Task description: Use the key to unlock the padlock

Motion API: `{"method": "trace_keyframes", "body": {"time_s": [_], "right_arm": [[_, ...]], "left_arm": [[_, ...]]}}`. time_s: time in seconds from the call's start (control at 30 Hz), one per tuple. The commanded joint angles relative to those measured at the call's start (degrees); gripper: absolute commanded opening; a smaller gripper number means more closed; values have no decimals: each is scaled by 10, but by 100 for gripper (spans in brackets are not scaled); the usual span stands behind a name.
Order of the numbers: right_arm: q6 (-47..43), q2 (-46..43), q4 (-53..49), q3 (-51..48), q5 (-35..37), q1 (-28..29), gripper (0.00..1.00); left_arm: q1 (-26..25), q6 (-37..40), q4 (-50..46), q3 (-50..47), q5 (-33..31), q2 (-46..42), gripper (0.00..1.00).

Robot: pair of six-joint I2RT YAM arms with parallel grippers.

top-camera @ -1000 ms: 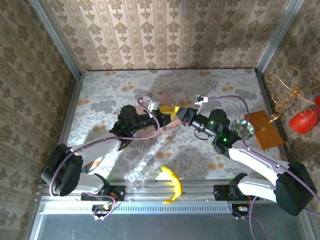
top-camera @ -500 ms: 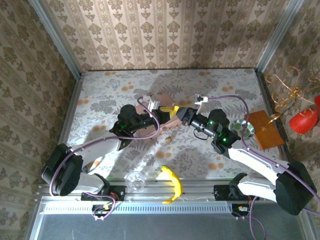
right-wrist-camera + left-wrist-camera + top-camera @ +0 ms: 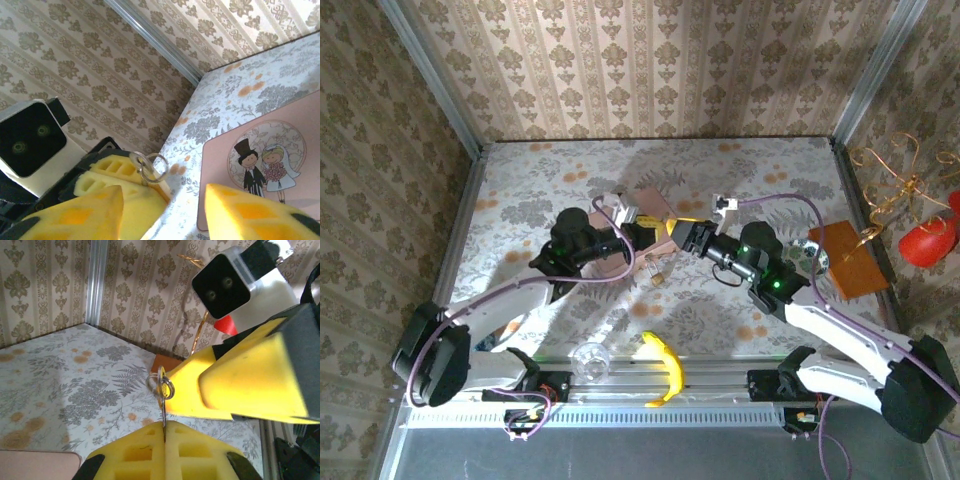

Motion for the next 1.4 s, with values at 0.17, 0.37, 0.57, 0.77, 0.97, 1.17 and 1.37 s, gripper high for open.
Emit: {"method": "trace_keyframes", "body": {"time_s": [0.17, 0.37, 0.57, 0.77, 0.97, 1.17, 1.37], "right_arm": [[-116, -91, -187, 52, -12, -28, 63], [-246, -122, -330, 111, -154, -56, 55], [-317, -95, -408, 160, -257, -56, 52], [-354, -59, -439, 198, -289, -56, 47], [-351, -21, -417, 207, -327, -53, 41], [-350, 21, -410, 219, -334, -35, 38], [-351, 48, -406, 229, -333, -23, 32]], "left_arm": [[12, 172, -344, 104, 81, -52, 0], [10, 299, -546, 168, 100, -57, 0], [7, 368, -614, 202, 114, -50, 0], [5, 389, -638, 219, 134, -37, 0], [1, 397, -638, 221, 173, -35, 0], [0, 393, -629, 219, 177, -32, 0], [0, 392, -625, 220, 179, -27, 0]]}}
